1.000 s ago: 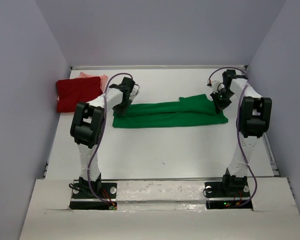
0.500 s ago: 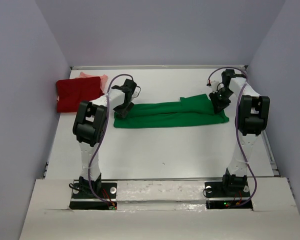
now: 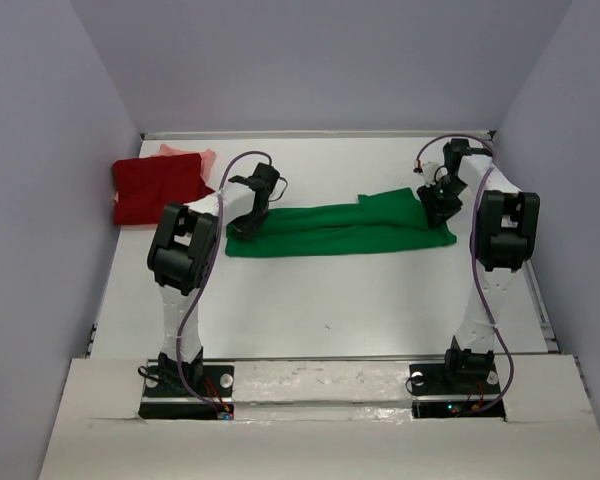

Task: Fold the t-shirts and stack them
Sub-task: Fold the other side of the tshirt into a rectangle, then rotate the tshirt 90 degrees

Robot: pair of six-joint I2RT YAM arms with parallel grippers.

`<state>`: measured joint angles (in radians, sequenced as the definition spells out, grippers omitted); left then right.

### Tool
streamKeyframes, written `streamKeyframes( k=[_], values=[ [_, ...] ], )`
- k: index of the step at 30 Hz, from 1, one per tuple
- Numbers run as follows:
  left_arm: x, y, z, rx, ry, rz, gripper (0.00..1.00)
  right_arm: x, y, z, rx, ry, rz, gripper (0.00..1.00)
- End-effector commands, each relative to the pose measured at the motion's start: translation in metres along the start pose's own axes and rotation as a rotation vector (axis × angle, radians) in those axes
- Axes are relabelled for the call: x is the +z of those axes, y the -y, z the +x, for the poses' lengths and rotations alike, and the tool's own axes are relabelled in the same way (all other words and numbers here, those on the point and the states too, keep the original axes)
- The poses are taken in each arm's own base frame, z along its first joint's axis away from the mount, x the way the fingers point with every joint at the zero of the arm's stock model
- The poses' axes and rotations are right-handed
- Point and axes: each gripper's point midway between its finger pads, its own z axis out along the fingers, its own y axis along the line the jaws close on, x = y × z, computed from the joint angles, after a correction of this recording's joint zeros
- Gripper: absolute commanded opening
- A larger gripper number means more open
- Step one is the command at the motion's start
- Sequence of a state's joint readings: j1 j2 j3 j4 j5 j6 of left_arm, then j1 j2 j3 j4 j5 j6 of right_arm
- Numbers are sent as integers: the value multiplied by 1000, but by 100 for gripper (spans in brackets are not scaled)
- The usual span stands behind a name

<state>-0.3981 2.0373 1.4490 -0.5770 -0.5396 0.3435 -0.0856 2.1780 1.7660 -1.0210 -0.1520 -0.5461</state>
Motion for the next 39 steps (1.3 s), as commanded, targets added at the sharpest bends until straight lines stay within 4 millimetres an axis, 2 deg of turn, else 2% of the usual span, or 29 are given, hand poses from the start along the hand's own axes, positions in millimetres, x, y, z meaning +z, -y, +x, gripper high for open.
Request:
streamKeyframes(
  k=[1,8,11,13,15,17,18,19,20,21,22,24,25,26,28,29,30,32,35,37,38,39],
  values=[
    [-4,-4,16,28,-25,-47,97,-1,4,-1,5,-2,3,45],
    [10,22,33,60,-79,29,99,6,10,-15,11,19,0,48],
    [10,30,40,76,-97,54,99,4,17,-30,12,59,14,50],
    [5,36,46,93,-106,77,99,11,18,-39,17,82,-2,51],
    [0,41,48,94,-108,105,99,11,19,-57,17,142,-22,52],
    [-9,50,54,104,-112,156,99,19,18,-74,33,183,-60,52],
    [-16,55,56,108,-106,186,99,32,15,-79,38,177,-80,53],
    [-19,58,60,112,-112,202,99,27,19,-95,34,224,-79,53],
    [-22,60,61,111,-113,215,99,38,18,-91,47,204,-90,53],
    [-25,62,64,110,-118,227,99,32,19,-111,29,247,-78,53],
    [-31,68,68,115,-126,251,99,47,15,-116,28,235,-87,54],
    [-37,72,71,128,-125,271,99,50,13,-131,10,257,-84,54],
    [-43,77,73,140,-116,303,99,40,14,-149,-14,303,-65,56],
    [-48,82,73,158,-107,339,99,47,8,-157,-37,310,-67,58],
    [-56,88,74,181,-97,387,99,44,1,-173,-70,352,-57,62],
    [-62,91,73,205,-76,411,99,41,-8,-181,-91,377,-73,64],
    [-68,92,73,219,-63,426,99,38,-8,-189,-96,411,-72,69],
    [-74,98,75,256,-54,459,99,34,-26,-201,-122,458,-118,77],
    [-81,104,81,306,-63,487,99,32,-39,-213,-150,502,-160,81],
    [-87,109,83,341,-55,498,99,34,-55,-222,-183,521,-185,83],
    [-89,110,83,352,-49,501,99,32,-56,-225,-187,535,-187,84],
    [-93,113,83,364,-42,509,99,31,-66,-231,-216,556,-207,86]
  ],
)
